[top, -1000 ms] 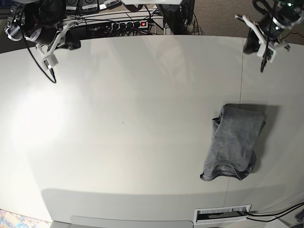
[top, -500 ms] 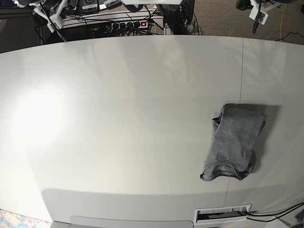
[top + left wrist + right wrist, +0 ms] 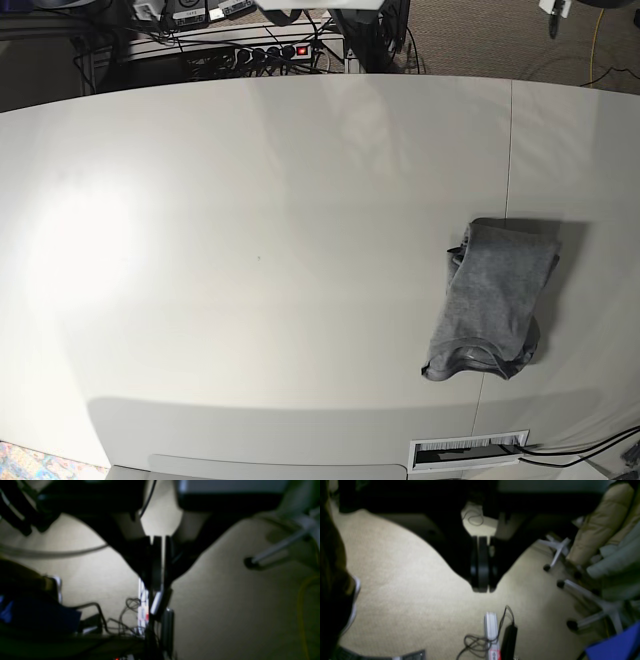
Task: Fold the T-shirt properly
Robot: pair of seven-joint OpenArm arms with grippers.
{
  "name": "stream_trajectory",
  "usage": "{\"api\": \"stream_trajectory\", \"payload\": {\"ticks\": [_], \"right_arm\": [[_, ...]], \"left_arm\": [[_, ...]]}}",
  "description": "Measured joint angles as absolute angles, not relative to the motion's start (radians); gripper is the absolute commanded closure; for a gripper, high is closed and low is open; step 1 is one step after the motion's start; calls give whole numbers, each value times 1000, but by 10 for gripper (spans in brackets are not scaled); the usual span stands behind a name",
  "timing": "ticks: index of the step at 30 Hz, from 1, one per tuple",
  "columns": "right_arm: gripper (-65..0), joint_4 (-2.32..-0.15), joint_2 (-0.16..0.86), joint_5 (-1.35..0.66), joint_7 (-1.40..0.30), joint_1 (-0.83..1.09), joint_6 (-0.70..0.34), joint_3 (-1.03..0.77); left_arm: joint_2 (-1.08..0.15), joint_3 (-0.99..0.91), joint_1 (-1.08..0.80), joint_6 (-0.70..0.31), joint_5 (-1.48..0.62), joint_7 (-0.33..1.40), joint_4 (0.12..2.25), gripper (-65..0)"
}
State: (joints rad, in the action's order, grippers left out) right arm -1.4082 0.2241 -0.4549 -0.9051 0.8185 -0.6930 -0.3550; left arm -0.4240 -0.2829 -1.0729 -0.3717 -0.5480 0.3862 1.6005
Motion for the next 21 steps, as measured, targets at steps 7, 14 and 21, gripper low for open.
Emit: {"api": "stream_trajectory", "payload": {"ticks": [7, 14, 21], "right_arm": [[0, -1150, 221, -275, -723, 601, -693, -151], [0, -838, 209, -129, -449, 428, -675, -31], [0, -571, 153, -60, -282, 302, -314, 44]], "left_arm": [[-418, -68, -880, -370, -422, 195, 1278, 0], [-378, 35, -670, -369, -414, 156, 961, 0], [-294, 36, -511, -302, -416, 133, 763, 0]]}}
